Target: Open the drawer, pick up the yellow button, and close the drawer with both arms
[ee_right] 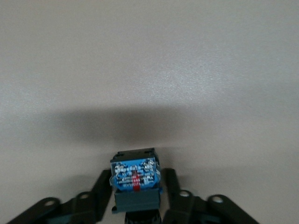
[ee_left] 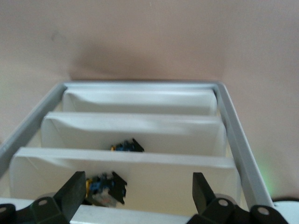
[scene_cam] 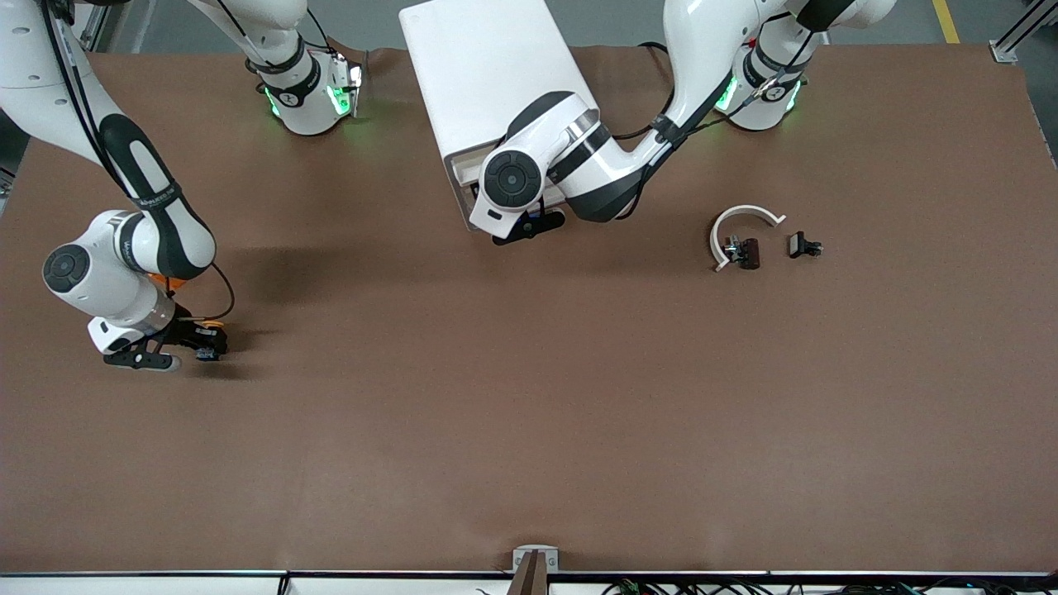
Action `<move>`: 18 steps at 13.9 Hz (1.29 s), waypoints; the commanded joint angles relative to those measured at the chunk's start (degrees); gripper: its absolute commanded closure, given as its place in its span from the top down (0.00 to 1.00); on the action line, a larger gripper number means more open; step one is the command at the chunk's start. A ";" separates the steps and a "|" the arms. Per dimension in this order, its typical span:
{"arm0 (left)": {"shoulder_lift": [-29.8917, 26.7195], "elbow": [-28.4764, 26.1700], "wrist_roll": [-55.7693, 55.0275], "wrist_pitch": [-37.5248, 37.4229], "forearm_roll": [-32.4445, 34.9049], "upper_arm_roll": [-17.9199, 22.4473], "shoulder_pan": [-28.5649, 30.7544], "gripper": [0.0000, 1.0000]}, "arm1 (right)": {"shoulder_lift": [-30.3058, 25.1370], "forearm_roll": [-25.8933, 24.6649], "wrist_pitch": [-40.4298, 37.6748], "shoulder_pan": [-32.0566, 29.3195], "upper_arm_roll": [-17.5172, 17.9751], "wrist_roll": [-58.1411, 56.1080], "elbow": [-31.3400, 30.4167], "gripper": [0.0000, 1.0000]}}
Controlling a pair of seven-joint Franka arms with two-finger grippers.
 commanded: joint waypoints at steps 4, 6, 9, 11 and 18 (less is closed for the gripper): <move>-1.09 -1.84 -1.26 -0.05 -5.63 -0.90 0.56 1.00 | -0.20 0.61 -36.14 -0.23 3.36 0.71 23.47 1.00; -1.00 -1.75 -1.17 -0.05 -7.82 -0.90 1.00 1.00 | -0.73 0.52 -46.97 2.14 3.27 3.34 31.92 1.00; -0.30 -1.66 -1.17 -0.05 -10.20 -0.90 1.09 1.00 | -4.85 0.00 -59.12 5.57 3.10 7.84 40.29 1.00; 0.22 -1.75 -1.17 -0.05 -11.69 -0.90 1.09 1.00 | -8.27 0.26 -67.11 6.28 3.45 8.10 42.76 1.00; 0.05 -2.45 -2.40 0.04 -10.73 0.06 1.17 1.00 | -16.64 -0.01 -76.03 10.05 3.10 10.04 43.73 1.00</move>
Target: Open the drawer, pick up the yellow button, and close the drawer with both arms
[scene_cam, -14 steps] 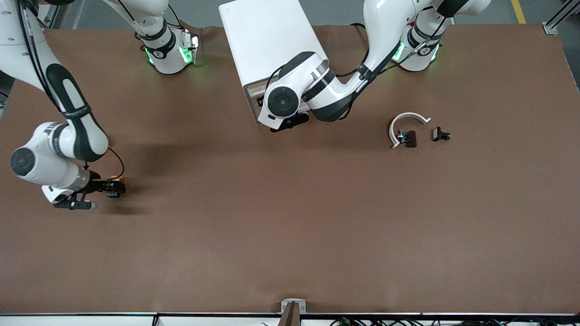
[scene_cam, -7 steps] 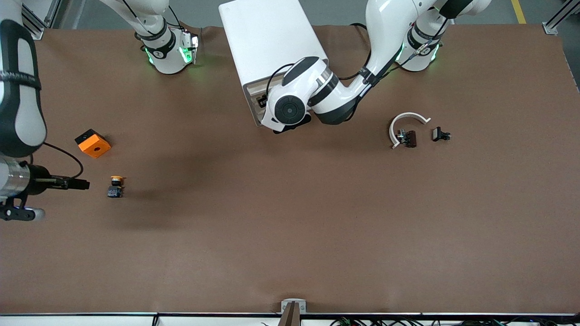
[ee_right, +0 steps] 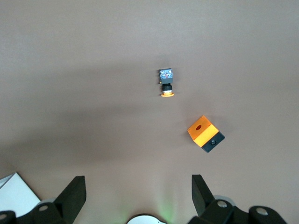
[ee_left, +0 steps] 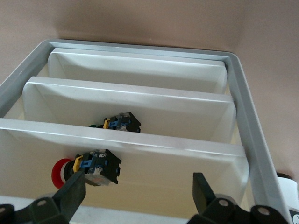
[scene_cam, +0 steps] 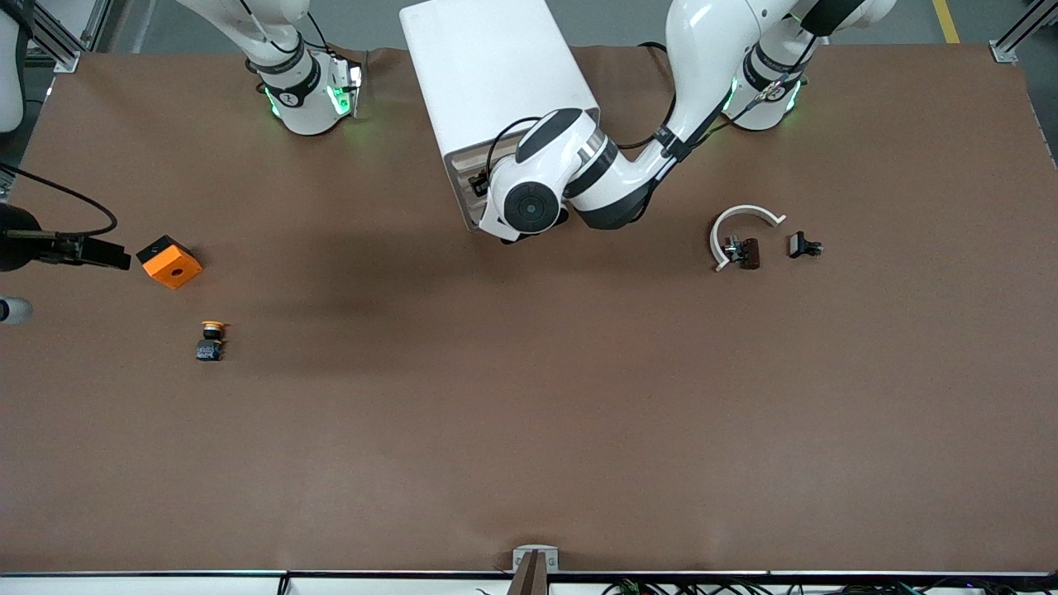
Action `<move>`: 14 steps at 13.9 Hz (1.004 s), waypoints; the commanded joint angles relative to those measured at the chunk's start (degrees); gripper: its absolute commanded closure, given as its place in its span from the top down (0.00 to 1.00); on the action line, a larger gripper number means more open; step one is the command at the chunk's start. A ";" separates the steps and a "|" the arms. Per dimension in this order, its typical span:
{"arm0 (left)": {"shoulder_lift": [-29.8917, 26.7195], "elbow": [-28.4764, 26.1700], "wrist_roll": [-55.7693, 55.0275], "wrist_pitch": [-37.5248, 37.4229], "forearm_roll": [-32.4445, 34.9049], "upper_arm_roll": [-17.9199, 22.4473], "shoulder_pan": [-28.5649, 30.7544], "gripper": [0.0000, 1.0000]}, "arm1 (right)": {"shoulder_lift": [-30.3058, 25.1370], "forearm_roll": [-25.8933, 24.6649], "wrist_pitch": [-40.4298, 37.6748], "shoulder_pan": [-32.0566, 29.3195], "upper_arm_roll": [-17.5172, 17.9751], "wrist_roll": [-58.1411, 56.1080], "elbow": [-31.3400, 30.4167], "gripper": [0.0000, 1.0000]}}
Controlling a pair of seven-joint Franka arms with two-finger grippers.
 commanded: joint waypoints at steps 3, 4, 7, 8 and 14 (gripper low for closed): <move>-1.05 1.15 -1.37 0.28 1.39 4.00 -0.09 1.00 | -0.26 -0.13 -4.53 1.02 -0.31 1.45 4.51 1.00; -1.23 1.86 -0.93 0.28 3.23 5.40 1.04 1.00 | -0.26 -0.04 -6.02 1.11 -0.31 1.63 5.92 1.00; -2.20 4.49 0.12 0.19 13.24 5.68 6.48 1.00 | -1.49 0.14 -4.91 1.89 -0.04 1.80 6.90 1.00; -2.63 5.28 1.61 0.10 15.71 5.77 7.63 1.00 | -2.71 0.75 -3.07 2.25 0.22 1.89 7.07 1.00; -12.20 5.12 17.58 -1.64 21.09 5.77 20.45 1.00 | -6.06 5.76 -7.26 1.99 -0.57 1.02 5.85 1.00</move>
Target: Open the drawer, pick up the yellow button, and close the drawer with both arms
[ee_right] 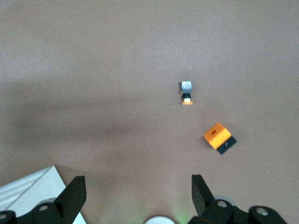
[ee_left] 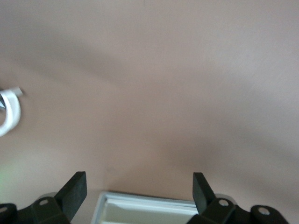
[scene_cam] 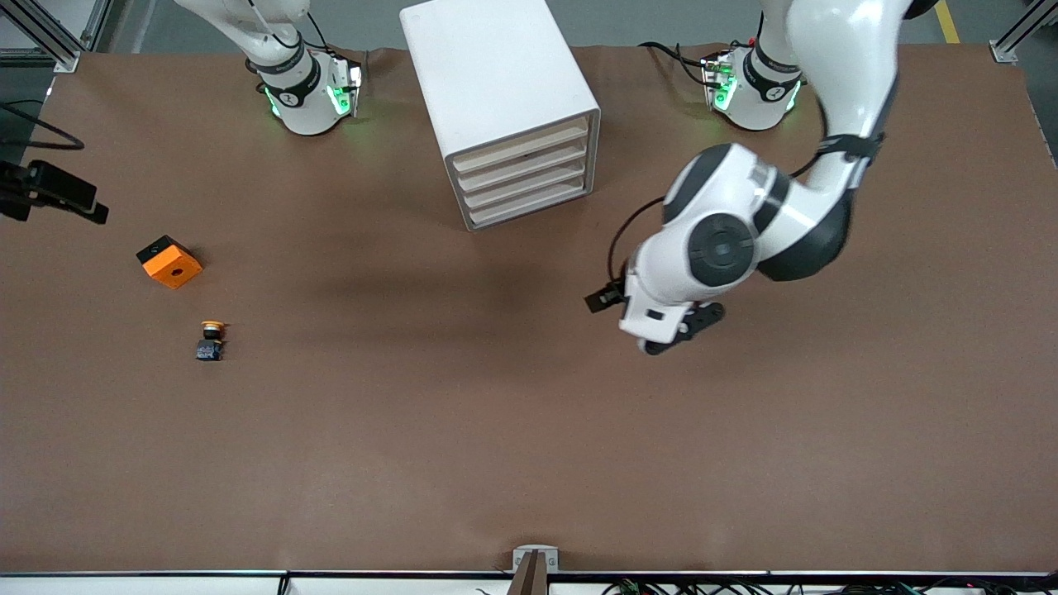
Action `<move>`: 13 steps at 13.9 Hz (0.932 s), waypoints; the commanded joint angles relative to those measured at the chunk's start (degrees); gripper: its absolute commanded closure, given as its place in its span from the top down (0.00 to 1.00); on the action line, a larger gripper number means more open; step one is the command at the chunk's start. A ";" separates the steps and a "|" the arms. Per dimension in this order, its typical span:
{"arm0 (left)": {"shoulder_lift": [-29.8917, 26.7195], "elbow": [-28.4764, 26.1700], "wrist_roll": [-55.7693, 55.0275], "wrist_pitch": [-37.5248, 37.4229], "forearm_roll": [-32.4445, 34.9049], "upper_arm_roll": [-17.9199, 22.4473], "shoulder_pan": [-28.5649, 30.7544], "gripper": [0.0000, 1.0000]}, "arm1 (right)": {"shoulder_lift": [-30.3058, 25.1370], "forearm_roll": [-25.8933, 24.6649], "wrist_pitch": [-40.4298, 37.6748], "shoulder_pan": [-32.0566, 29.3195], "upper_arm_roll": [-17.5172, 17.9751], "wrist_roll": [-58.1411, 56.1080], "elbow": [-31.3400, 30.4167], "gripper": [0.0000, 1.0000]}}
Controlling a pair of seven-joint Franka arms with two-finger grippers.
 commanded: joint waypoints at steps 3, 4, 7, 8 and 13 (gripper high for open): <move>-8.72 -1.79 17.43 -10.26 2.17 -0.38 10.11 1.00 | -1.89 0.74 -2.83 3.54 -4.65 0.94 -4.84 1.00; -10.12 -1.79 22.78 -11.76 2.09 0.14 10.92 1.00 | -2.33 0.83 -2.65 6.95 -8.67 1.03 -5.46 1.00; -14.43 -3.18 35.62 -16.24 2.17 6.46 10.40 1.00 | -4.25 1.27 -1.95 9.53 -12.49 0.86 -9.22 1.00; -16.62 -5.28 40.72 -16.60 2.17 9.00 10.31 1.00 | -6.27 1.27 -0.38 9.53 -12.49 0.85 -12.38 1.00; -26.91 -16.88 55.53 -12.15 1.82 18.59 8.73 1.00 | -13.66 1.27 5.43 10.94 -14.34 0.85 -22.51 1.00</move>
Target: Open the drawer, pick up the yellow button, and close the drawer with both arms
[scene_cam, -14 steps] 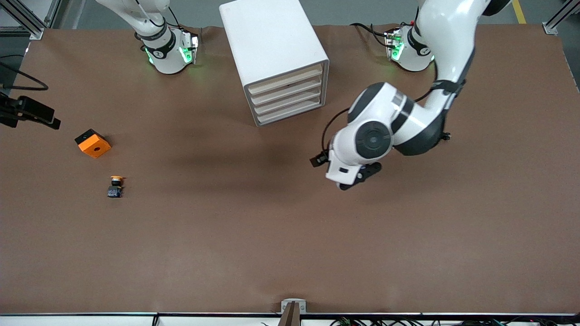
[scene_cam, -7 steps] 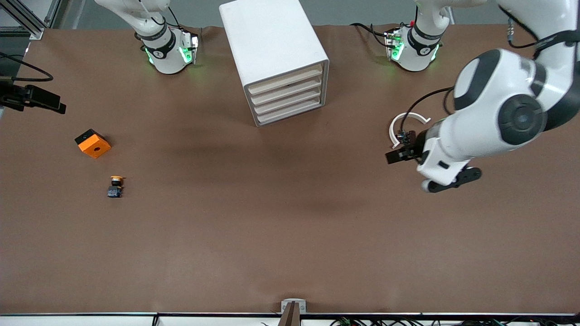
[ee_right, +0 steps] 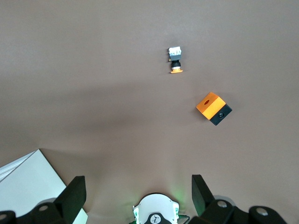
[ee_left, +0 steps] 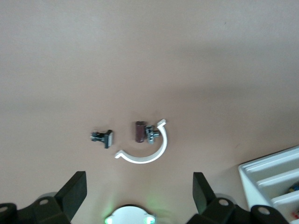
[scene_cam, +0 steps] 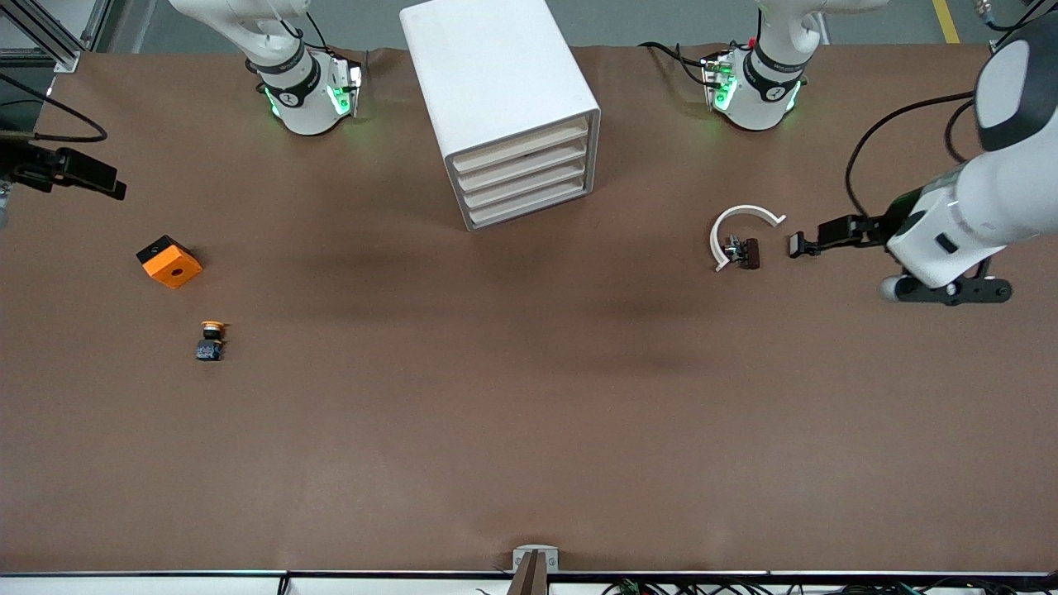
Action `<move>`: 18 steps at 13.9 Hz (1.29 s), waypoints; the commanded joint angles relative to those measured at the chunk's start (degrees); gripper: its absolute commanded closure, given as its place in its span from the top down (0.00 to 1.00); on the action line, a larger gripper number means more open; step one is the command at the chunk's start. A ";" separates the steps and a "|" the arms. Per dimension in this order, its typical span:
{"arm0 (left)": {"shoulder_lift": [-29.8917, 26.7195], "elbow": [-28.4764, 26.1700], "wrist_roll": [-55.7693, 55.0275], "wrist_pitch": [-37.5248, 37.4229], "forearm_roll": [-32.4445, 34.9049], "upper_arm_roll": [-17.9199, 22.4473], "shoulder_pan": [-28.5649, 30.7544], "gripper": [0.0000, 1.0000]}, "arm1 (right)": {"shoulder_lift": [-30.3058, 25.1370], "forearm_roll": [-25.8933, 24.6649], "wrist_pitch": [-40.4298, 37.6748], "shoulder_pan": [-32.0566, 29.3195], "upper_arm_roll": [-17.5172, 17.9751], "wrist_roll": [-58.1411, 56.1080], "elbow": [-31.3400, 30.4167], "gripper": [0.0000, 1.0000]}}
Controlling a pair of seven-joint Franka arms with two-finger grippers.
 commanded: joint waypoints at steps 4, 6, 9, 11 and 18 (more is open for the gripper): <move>-10.65 -14.46 2.24 14.69 0.88 2.19 -0.02 1.00 | -9.00 0.52 5.95 1.42 -1.47 0.67 -11.77 1.00; -10.38 -11.31 1.97 14.79 0.97 2.36 0.07 1.00 | -9.35 0.43 5.95 1.77 -2.60 0.76 -12.39 1.00; -8.11 -5.95 1.62 14.53 1.23 2.45 -0.11 1.00 | -9.53 0.51 6.39 2.30 -4.73 0.05 -12.39 1.00; -8.01 -4.88 -0.21 14.44 1.15 2.01 -0.46 1.00 | -9.71 0.52 7.00 2.13 -4.55 0.05 -12.31 1.00; -7.75 -1.45 -1.89 11.54 1.94 2.01 -0.55 1.00 | -13.05 1.04 8.41 0.90 -4.29 -8.12 -11.69 1.00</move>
